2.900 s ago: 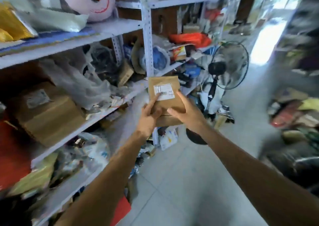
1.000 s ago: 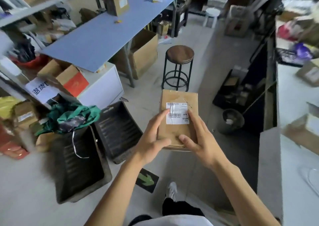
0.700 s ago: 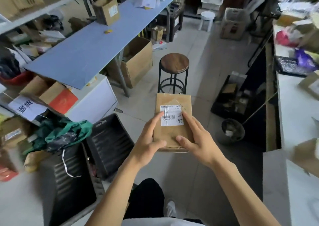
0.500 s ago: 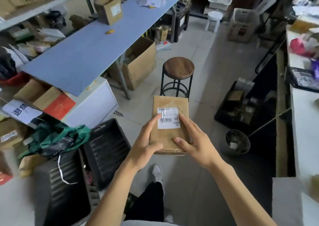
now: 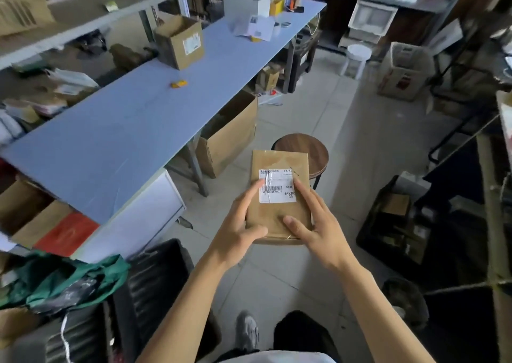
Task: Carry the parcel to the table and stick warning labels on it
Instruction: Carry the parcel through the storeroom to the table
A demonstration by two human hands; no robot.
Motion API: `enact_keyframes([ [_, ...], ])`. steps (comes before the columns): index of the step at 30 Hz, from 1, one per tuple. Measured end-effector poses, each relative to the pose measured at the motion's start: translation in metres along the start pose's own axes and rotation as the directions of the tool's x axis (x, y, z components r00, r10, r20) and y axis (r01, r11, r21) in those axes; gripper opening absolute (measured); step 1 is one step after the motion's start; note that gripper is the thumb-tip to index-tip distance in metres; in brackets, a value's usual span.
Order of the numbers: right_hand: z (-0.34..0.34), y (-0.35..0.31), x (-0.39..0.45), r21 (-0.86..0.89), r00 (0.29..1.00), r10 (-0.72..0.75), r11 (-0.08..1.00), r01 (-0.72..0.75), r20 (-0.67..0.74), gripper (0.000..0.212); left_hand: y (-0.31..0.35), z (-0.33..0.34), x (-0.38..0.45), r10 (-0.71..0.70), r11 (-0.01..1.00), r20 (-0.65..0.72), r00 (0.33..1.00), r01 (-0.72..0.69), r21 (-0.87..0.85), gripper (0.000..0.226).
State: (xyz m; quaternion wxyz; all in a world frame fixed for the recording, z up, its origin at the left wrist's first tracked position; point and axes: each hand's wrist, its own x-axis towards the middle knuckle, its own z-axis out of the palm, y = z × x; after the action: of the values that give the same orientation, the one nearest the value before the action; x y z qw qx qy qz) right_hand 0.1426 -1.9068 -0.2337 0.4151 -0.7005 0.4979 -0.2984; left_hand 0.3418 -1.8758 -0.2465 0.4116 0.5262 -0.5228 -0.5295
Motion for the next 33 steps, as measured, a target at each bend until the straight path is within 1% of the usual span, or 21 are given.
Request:
enact_keyframes([
  [7, -0.005, 0.013, 0.128, 0.062, 0.999, -0.024, 0.998, 0.022, 0.027, 0.067, -0.003, -0.042, 0.115, -0.001, 0.999, -0.036, 0.999, 0.0, -0.038, 0.086],
  [12, -0.014, 0.031, 0.241, 0.107, 0.999, -0.033, 0.994, 0.028, 0.043, 0.064, -0.002, -0.075, 0.22, -0.007, 1.0, -0.056, 0.998, 0.006, -0.017, 0.086],
  [15, -0.021, 0.032, 0.314, 0.116, 0.995, -0.053, 0.992, 0.043, 0.09, 0.064, 0.011, -0.099, 0.281, -0.009, 1.0, -0.083, 0.997, 0.008, -0.015, 0.085],
  [18, -0.024, 0.026, 0.386, 0.093, 0.985, -0.078, 0.994, 0.064, 0.153, 0.064, 0.021, -0.123, 0.327, -0.003, 1.0, -0.166, 0.986, 0.0, -0.02, 0.084],
  [21, -0.013, 0.015, 0.45, 0.117, 0.965, -0.097, 0.991, 0.07, 0.242, 0.062, 0.025, -0.152, 0.361, -0.022, 1.0, -0.287, 0.958, 0.018, -0.019, 0.085],
  [24, 0.006, 0.006, 0.51, 0.136, 0.944, -0.123, 0.987, 0.084, 0.307, 0.063, 0.024, -0.188, 0.395, -0.045, 0.999, -0.372, 0.927, 0.046, -0.007, 0.087],
  [28, 0.034, -0.002, 0.592, 0.131, 0.921, -0.158, 0.984, 0.118, 0.356, 0.063, 0.019, -0.238, 0.445, -0.069, 0.998, -0.43, 0.9, 0.065, -0.025, 0.086],
  [30, 0.05, -0.005, 0.632, 0.127, 0.915, -0.178, 0.982, 0.14, 0.363, 0.063, 0.015, -0.266, 0.473, -0.075, 0.997, -0.434, 0.898, 0.068, -0.031, 0.086],
  [33, 0.07, -0.014, 0.687, 0.144, 0.912, -0.18, 0.98, 0.135, 0.368, 0.062, 0.017, -0.307, 0.512, -0.077, 0.997, -0.464, 0.883, 0.07, -0.033, 0.085],
])
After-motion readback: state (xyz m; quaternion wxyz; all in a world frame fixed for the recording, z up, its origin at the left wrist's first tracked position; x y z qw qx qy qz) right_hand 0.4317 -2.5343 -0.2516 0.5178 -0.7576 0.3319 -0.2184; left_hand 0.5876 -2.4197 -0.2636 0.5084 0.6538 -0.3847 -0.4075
